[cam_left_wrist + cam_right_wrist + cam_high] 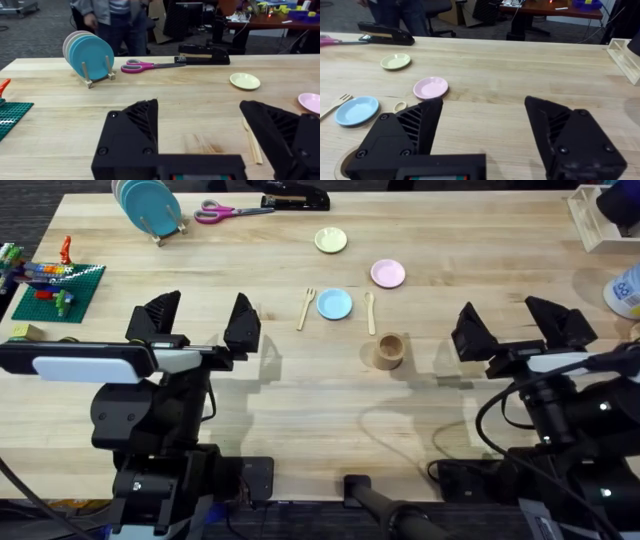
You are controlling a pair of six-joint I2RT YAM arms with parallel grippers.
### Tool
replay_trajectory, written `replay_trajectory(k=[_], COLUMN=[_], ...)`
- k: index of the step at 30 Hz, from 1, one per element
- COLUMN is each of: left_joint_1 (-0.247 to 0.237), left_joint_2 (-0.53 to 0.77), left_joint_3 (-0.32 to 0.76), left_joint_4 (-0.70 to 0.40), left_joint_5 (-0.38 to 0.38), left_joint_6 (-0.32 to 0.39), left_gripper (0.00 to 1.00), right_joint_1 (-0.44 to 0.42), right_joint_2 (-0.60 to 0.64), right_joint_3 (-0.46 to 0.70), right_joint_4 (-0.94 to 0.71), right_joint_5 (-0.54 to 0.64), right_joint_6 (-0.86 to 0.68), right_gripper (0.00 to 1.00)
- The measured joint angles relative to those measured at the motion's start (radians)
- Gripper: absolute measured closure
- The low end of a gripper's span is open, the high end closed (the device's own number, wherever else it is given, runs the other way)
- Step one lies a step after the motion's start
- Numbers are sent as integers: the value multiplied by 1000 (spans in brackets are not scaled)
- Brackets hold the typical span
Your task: Pick up a utensil and set it on the pink plate, then put the other utensil in the container.
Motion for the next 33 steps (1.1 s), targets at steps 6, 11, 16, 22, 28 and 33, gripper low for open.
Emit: replay_trajectory(k=[6, 11, 16, 22, 28, 33], left_joint_1=[0, 0, 0, 0, 0, 0], left_joint_2=[0, 0, 0, 0, 0, 1], left_joint_3=[0, 0, 0, 4, 103, 231], left_joint_4=[0, 1, 1, 0, -93, -213], left_joint_5=[0, 0, 0, 13, 20, 20], left_joint_6=[0, 0, 0, 0, 0, 1], left_gripper=[6, 6, 6, 8, 7, 7], right_joint_1=[0, 0, 0, 0, 0, 0], right_joint_2=[0, 0, 0, 0, 1, 1], right_joint_3=[0, 0, 0, 7, 92, 179], right_joint_4=[0, -1, 37, 26, -47, -92], right_joint_5=[0, 0, -4, -5, -5, -7], right_joint_6=[0, 0, 0, 0, 0, 0], right_gripper=[3, 3, 3, 3, 3, 3])
